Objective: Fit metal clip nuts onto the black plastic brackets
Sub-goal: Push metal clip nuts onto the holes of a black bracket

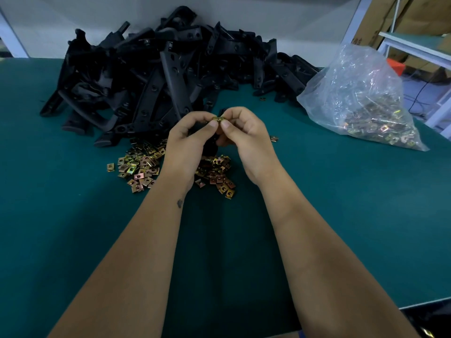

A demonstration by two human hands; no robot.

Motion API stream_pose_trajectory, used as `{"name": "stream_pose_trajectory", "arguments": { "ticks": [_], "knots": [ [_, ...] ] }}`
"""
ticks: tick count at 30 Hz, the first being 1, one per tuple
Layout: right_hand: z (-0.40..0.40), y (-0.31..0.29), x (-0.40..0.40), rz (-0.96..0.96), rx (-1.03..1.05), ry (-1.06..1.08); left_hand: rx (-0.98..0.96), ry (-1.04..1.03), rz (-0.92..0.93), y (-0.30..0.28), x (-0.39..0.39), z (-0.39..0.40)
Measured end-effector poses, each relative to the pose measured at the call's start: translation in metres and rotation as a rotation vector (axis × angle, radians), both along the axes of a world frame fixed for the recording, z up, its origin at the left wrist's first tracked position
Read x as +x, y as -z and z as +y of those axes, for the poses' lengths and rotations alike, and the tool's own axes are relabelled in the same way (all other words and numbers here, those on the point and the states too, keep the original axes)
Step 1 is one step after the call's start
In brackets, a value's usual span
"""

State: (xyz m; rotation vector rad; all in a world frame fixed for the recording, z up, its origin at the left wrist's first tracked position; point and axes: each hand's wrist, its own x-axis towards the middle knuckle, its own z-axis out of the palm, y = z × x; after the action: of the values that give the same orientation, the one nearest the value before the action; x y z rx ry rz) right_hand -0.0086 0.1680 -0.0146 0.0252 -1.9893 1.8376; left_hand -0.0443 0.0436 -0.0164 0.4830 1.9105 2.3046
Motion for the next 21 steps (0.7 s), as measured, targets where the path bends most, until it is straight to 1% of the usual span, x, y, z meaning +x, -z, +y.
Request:
{"name": "stream_pose_trajectory", "arguments": {
  "ticks": [6,9,14,18,21],
  "knots": [
    [0.002,0.000,0.000,-0.013,-0.027,-0.064,0.026,0.109,-0.078,-0.002,-0.002,-0.005],
    [0.002,0.000,0.000,-0.017,-0.042,-0.080,0.034,0.157,-0.077,-0.002,-0.005,-0.008],
    [0.009,-0.006,0.004,-0.058,-0.043,-0.169,0.026,0.257,-0.067,0.001,-0.011,-0.013],
    [0.012,-0.007,0.006,-0.081,-0.072,-0.213,0.032,0.272,-0.074,0.000,-0.011,-0.014],
    [0.008,-0.006,0.005,-0.049,-0.099,-0.177,0.041,0.209,-0.072,0.000,-0.008,-0.010]
  ]
}}
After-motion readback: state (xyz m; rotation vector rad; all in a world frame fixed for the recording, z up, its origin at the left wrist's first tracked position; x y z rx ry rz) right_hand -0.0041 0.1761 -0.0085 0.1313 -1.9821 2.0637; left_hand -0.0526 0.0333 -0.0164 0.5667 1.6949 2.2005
